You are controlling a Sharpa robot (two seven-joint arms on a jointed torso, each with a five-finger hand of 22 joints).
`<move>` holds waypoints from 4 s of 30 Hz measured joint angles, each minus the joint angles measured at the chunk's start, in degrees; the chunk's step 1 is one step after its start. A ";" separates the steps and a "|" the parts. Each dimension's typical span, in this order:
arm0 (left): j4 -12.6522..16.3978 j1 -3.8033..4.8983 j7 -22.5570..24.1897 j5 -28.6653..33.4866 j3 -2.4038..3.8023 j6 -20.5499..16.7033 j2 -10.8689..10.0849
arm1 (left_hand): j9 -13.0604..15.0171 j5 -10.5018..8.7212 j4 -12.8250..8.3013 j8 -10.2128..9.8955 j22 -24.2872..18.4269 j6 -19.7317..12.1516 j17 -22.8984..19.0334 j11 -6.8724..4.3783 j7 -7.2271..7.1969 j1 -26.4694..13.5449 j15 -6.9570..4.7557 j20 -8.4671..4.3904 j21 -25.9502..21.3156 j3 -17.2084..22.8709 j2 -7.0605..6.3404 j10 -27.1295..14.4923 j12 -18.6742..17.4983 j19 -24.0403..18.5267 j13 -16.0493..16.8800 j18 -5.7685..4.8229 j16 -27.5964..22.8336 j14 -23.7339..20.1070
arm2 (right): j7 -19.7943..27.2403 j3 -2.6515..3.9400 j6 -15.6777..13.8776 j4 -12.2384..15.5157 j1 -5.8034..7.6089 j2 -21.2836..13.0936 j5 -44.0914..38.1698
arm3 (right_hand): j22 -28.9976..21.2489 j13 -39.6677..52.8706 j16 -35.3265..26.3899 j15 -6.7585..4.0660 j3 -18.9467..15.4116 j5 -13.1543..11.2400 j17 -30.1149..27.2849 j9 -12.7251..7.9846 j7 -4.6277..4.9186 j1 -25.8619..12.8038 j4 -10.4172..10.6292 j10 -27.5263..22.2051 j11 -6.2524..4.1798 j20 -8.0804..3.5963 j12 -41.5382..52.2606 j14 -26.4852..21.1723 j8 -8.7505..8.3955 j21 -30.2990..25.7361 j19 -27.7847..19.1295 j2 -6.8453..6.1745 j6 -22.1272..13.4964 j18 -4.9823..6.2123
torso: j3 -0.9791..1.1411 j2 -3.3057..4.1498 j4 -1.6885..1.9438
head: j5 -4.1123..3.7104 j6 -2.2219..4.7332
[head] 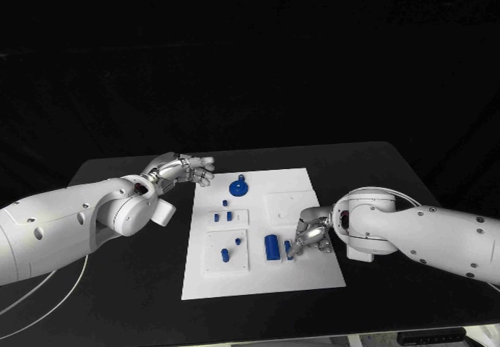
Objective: Assemble the parts on the task board
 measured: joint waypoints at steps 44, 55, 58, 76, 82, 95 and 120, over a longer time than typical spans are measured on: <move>-0.24 0.00 -0.04 0.00 -0.01 0.07 -0.08 | -0.02 0.00 0.00 0.00 0.08 0.00 0.09 0.00 0.00 0.00 0.00 0.00 0.00 0.00 0.00 0.00 0.00 0.00 -0.04 0.00 -0.21 0.00 | 2.24 0.23 -2.62 0.40 -1.25 -1.56 -0.42 | 0.00 0.36 0.01 -0.36 -8.80 -0.17 0.37 -0.19 -0.10 -5.60 -3.42 0.02 -0.04 -0.44 -0.23 -0.36 -0.16 -0.33 -0.18 -0.75 0.02 -0.19 | -0.01 -0.02 0.04 | 0.07 -0.03; -0.28 0.00 -0.05 0.00 -0.01 0.08 -0.15 | -0.01 0.00 0.00 0.00 0.08 0.00 0.15 0.00 0.00 0.00 0.00 0.00 0.00 0.00 0.00 0.00 0.00 0.00 -0.04 -0.01 -0.21 0.00 | 2.34 0.24 -1.82 0.95 -1.31 -2.94 1.18 | 0.00 0.41 0.01 -0.35 -9.48 -0.17 0.37 0.04 -0.11 -4.65 -5.39 0.11 -0.14 -0.45 -0.23 -0.36 -0.05 -0.33 -0.17 0.43 0.02 -0.38 | -0.01 -0.02 0.00 | 0.31 -0.05; -0.29 0.00 -0.05 0.00 -0.01 0.08 -0.14 | -0.01 0.00 0.00 0.00 0.07 0.00 0.14 0.00 0.00 0.00 0.00 0.00 -0.21 0.00 0.00 0.00 0.00 0.00 -0.04 0.00 -0.21 0.00 | 2.35 0.24 -1.47 0.97 -1.31 -2.99 1.30 | 0.00 0.41 0.01 -0.35 -9.24 -0.17 0.37 0.09 -0.11 -2.68 -5.64 0.11 -0.14 -0.44 -0.23 -0.36 -0.04 -0.33 -0.17 0.51 0.02 -0.39 | 0.02 -0.02 -0.02 | 0.26 -0.06; -0.33 0.00 -0.07 0.00 -0.01 0.11 -0.07 | -0.06 0.00 0.00 0.00 0.12 0.00 0.25 0.00 0.00 0.00 0.00 0.00 -0.21 0.00 0.00 0.00 0.00 0.00 -0.04 0.00 -0.21 0.00 | 2.21 0.28 -0.63 0.47 -1.27 -2.45 0.87 | 0.00 0.41 0.01 -0.32 -8.13 -0.17 0.36 0.08 -0.24 -0.64 -4.83 0.11 -0.12 -0.43 -0.48 -0.33 0.62 -0.54 -0.18 1.10 0.17 -0.45 | -0.04 -0.02 0.04 | 0.08 -0.12; -0.40 0.00 -0.18 0.00 -0.02 0.24 -0.09 | -0.06 0.00 0.00 0.00 0.11 0.00 0.26 0.00 0.00 0.00 0.00 0.00 -0.21 0.00 0.00 0.00 0.00 0.00 -0.04 -0.01 -0.21 0.00 | 1.72 0.33 -0.69 0.05 -1.21 -1.69 0.71 | 0.00 0.41 0.01 -0.27 -7.72 -0.17 0.35 0.12 -0.20 -1.14 -4.43 0.11 -0.12 -0.43 -0.49 -0.27 0.59 -0.54 -0.18 1.92 0.12 -0.48 | -0.07 -0.02 0.07 | 0.02 -0.21; -0.41 0.00 -0.34 -0.02 -0.02 0.30 -0.12 | -0.05 0.00 0.00 0.00 0.21 0.00 0.31 0.00 0.00 0.00 0.00 0.00 -0.21 0.00 0.00 0.00 0.00 0.00 -0.03 0.00 -0.44 0.00 | 1.07 0.40 -0.53 -0.12 -1.15 -0.86 -0.07 | 0.00 0.53 0.01 -0.38 -0.20 -0.18 0.35 0.20 -0.20 3.10 -2.75 0.12 -0.12 -0.02 -0.49 -0.02 0.56 -0.54 0.22 2.50 0.13 -0.77 | -0.06 -0.02 0.04 | 0.10 0.03; -1.34 0.00 -0.06 -0.01 -0.02 0.09 0.25 | -0.04 0.00 0.00 0.00 0.25 0.00 0.41 0.00 0.00 0.23 0.00 0.00 -0.21 0.00 0.23 0.00 0.00 0.00 -0.08 0.00 -0.43 0.00 | 6.48 1.11 -5.21 -6.17 -0.34 -0.75 4.67 | 0.00 0.56 -0.91 0.21 0.65 -0.18 -0.29 -0.87 0.08 2.45 -1.90 0.02 0.43 0.00 -0.69 0.19 -1.46 -0.88 0.21 -2.07 -2.23 0.01 | -0.04 -0.12 -0.06 | 0.21 1.66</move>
